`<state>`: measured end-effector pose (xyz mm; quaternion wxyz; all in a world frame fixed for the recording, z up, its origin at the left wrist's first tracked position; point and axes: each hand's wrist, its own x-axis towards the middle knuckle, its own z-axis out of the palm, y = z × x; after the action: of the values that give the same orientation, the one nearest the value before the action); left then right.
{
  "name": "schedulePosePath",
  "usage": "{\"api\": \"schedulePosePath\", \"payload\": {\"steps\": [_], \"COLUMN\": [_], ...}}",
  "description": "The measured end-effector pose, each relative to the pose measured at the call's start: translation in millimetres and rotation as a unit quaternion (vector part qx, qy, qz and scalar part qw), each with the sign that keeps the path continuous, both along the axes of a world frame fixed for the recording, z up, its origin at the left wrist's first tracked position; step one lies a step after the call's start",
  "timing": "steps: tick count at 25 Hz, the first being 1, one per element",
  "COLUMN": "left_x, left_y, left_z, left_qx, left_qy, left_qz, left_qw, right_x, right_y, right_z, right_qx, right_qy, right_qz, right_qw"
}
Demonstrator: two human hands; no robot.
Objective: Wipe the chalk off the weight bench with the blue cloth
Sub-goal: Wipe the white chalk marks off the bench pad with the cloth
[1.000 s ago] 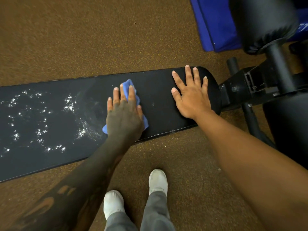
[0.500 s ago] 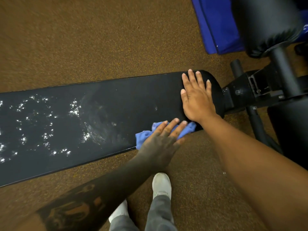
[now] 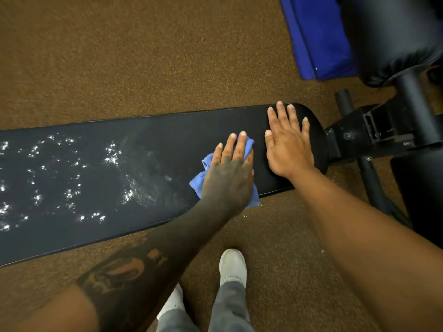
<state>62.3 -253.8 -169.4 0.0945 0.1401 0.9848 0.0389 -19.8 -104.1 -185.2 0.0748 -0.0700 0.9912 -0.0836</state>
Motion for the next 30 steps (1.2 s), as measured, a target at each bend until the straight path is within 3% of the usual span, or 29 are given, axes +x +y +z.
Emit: {"api": "schedulePosePath", "payload": {"steps": [2, 6, 8, 10, 12, 15, 18, 19, 22, 24, 27, 30], "left_x": [-6, -25, -17, 1, -5, -34, -47, -46, -19, 11, 14, -41], "left_y": [-10, -43, -37, -25, -40, -91, -110, -102, -82, -100, -151, -174], "left_z": [-3, 0, 1, 1, 3, -1, 2, 2, 1, 2, 5, 2], "left_qx": [-0.026, 0.004, 0.005, 0.001, -0.009, -0.040, -0.008, 0.002, 0.015, 0.017, -0.005, -0.012], "left_qy": [0.009, 0.014, 0.011, -0.007, -0.010, 0.020, 0.010, 0.007, 0.005, -0.018, -0.009, 0.010], "left_qz": [0.053, 0.278, 0.203, 0.047, -0.003, 0.133, 0.279, 0.270, 0.085, 0.019, 0.132, 0.237], "left_qw": [0.998, 0.960, 0.979, 0.999, 1.000, 0.990, 0.960, 0.963, 0.996, 0.999, 0.991, 0.971], "right_x": [1, 1, 2, 1, 1, 2, 2, 2, 3, 2, 2, 4], "right_y": [1, 0, -2, -3, -2, -2, -4, -4, -5, -4, -4, -6], "right_z": [0, 0, 0, 0, 1, 1, 1, 1, 2, 2, 2, 1], "right_qx": [-0.002, 0.000, 0.005, 0.007, 0.007, 0.009, 0.016, 0.018, 0.015, 0.017, 0.020, 0.021], "right_qy": [-0.001, 0.001, 0.004, 0.008, 0.007, 0.008, 0.007, 0.007, 0.008, 0.007, 0.005, 0.003], "right_qz": [0.002, 0.003, -0.003, 0.000, 0.003, 0.003, -0.001, -0.003, -0.004, -0.003, -0.008, -0.009], "right_qw": [1.000, 1.000, 1.000, 1.000, 1.000, 1.000, 1.000, 1.000, 1.000, 1.000, 1.000, 1.000]}}
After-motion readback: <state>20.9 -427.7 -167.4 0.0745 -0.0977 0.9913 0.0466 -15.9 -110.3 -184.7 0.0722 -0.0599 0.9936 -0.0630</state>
